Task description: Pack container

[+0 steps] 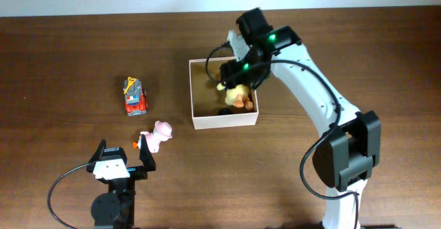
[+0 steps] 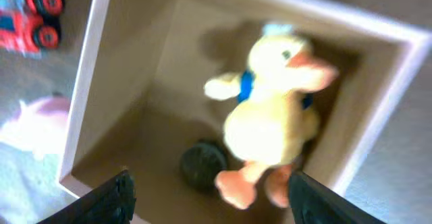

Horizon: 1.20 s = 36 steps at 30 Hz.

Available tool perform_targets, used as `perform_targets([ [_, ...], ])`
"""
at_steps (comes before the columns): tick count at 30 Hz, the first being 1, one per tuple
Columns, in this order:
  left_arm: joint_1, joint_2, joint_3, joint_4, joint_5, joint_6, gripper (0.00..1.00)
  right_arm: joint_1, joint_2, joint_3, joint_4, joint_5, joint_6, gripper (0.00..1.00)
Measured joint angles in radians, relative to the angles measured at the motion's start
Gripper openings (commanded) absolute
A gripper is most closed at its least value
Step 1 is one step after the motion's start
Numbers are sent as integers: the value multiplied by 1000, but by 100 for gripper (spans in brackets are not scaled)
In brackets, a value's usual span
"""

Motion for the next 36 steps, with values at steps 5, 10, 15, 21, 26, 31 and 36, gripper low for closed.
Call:
perform_targets([
  [5,0,0,0,0,0,0,99,-98,0,47,-1,0,0,77],
  [10,0,0,0,0,0,0,99,-192,0,63,0,1,-13,82],
  [15,0,0,0,0,0,0,99,-232,0,66,0,29,-54,94],
  [21,0,0,0,0,0,0,99,-290,0,66,0,124,-82,99],
  [26,0,0,0,0,0,0,99,-376,0,66,0,156,-91,99],
  [31,0,0,0,0,0,0,99,-447,0,66,0,170,-106,99],
  [36,0,0,0,0,0,0,99,-463,0,66,18,195,-129,99],
])
